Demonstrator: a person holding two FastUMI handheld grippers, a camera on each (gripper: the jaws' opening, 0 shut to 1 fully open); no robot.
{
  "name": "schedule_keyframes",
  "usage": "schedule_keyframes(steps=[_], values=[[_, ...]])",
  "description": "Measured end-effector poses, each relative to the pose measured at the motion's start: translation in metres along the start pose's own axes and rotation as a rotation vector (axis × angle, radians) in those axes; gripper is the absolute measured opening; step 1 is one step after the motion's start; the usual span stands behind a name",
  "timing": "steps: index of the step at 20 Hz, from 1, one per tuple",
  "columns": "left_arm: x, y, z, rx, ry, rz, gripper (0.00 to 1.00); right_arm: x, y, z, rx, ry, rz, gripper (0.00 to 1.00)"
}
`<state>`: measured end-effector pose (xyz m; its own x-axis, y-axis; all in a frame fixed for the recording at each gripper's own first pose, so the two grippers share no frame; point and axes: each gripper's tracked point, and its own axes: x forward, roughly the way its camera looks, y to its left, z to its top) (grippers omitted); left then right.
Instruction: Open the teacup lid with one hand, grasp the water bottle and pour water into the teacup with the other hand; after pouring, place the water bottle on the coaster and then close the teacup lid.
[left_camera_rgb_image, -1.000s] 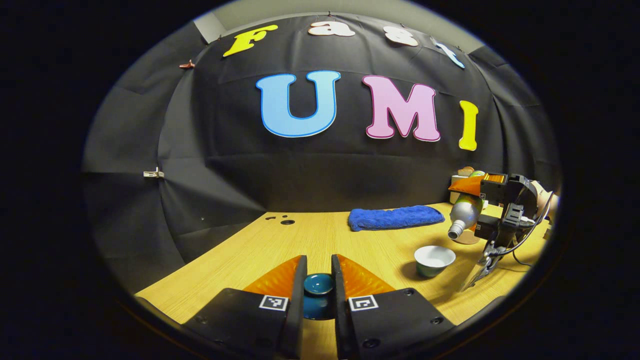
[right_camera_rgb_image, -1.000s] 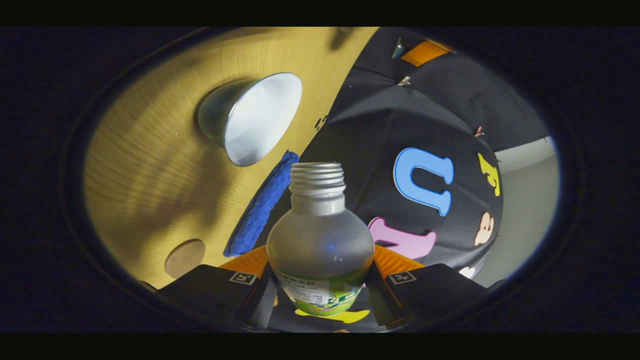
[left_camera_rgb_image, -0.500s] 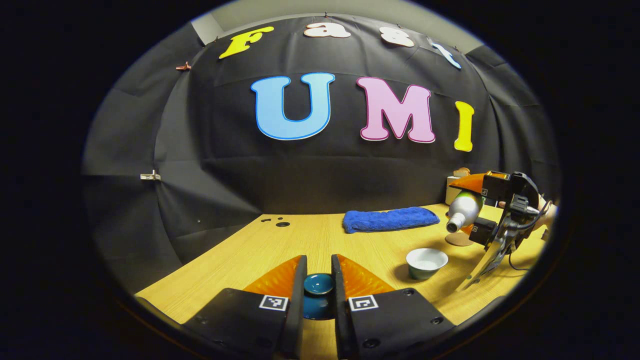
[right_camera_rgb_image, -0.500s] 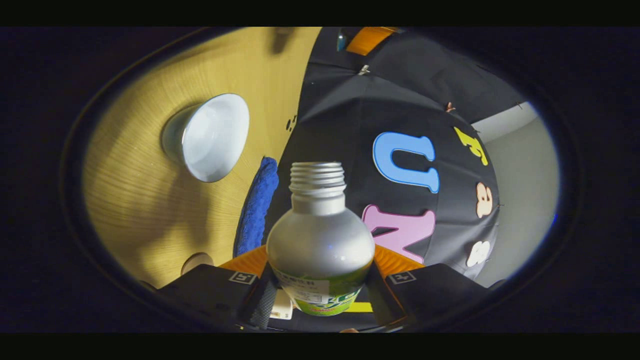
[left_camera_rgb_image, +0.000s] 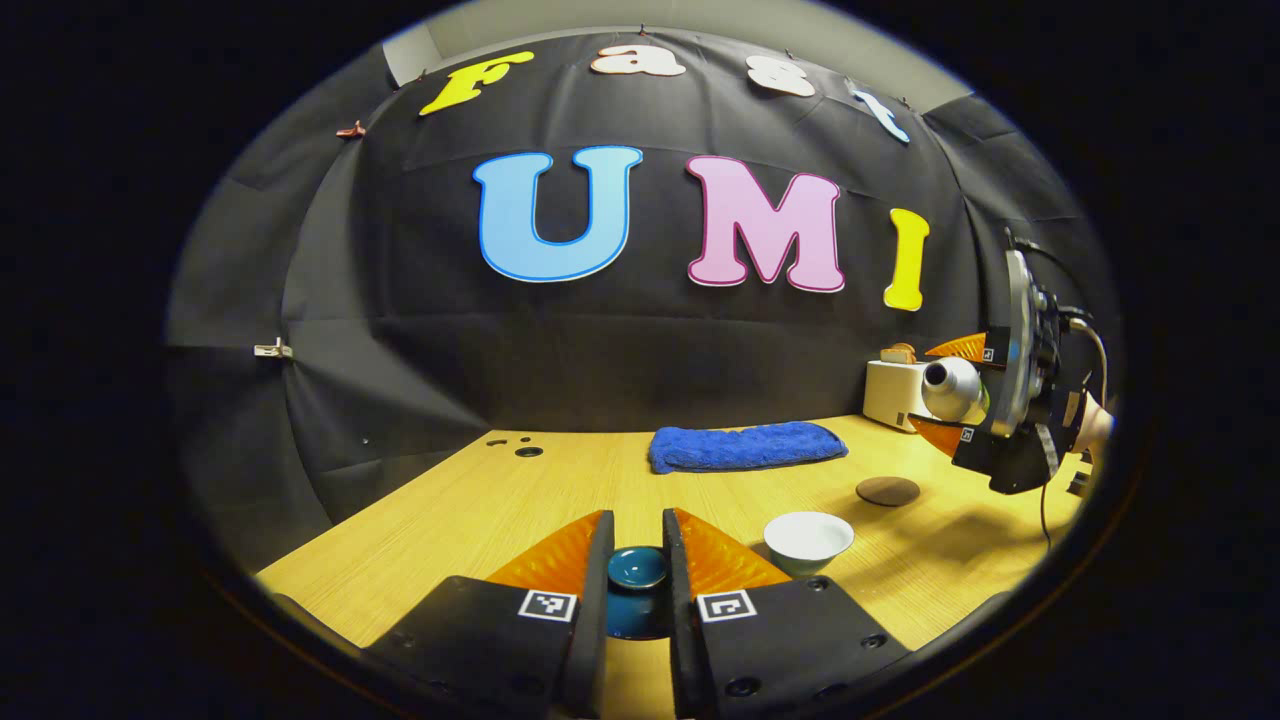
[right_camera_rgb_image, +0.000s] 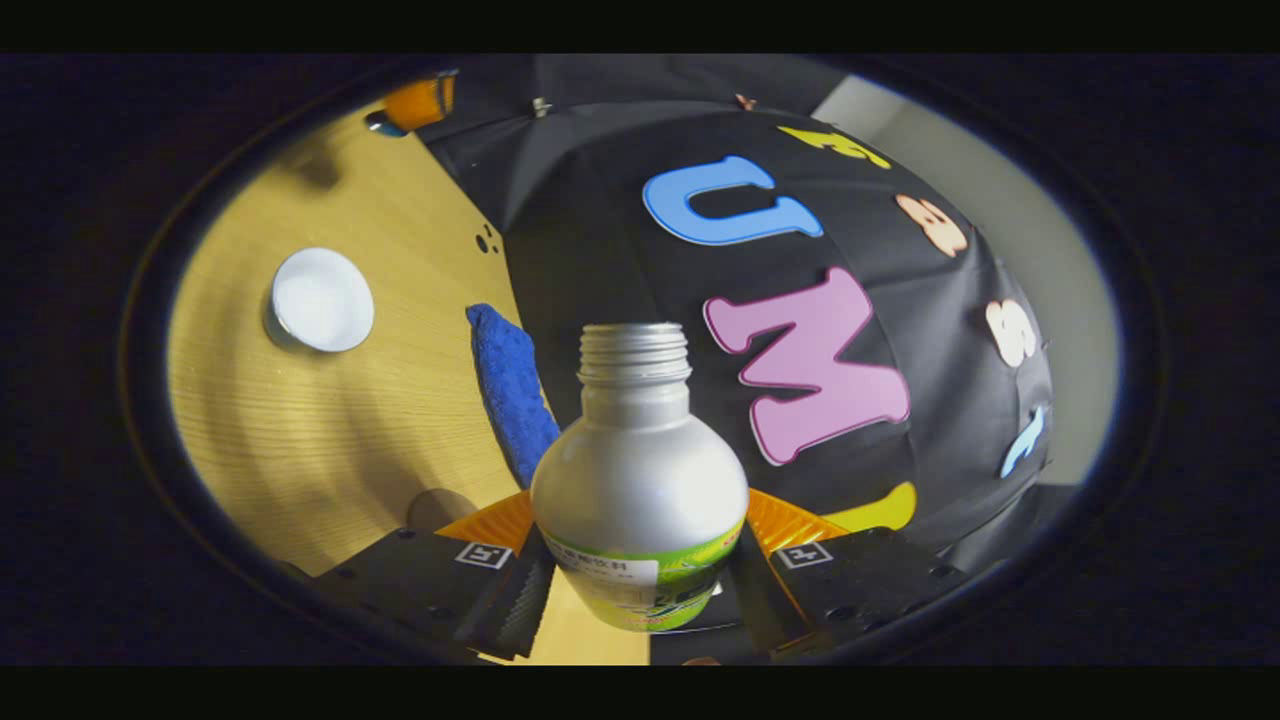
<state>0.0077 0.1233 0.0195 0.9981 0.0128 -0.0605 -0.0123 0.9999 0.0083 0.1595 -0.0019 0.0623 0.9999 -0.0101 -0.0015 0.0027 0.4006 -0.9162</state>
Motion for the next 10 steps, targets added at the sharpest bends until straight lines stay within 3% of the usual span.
schedule_keyframes(steps=[5, 10], values=[[0.005, -0.015, -0.004, -0.003, 0.032, -0.024, 0.3, -0.016, -0.008, -0.017, 0.303, 0.032, 0.039, 0.8], [0.006, -0.023, -0.001, -0.006, 0.026, -0.025, 0.33, -0.012, 0.01, -0.019, 0.711, 0.029, 0.161, 0.8]])
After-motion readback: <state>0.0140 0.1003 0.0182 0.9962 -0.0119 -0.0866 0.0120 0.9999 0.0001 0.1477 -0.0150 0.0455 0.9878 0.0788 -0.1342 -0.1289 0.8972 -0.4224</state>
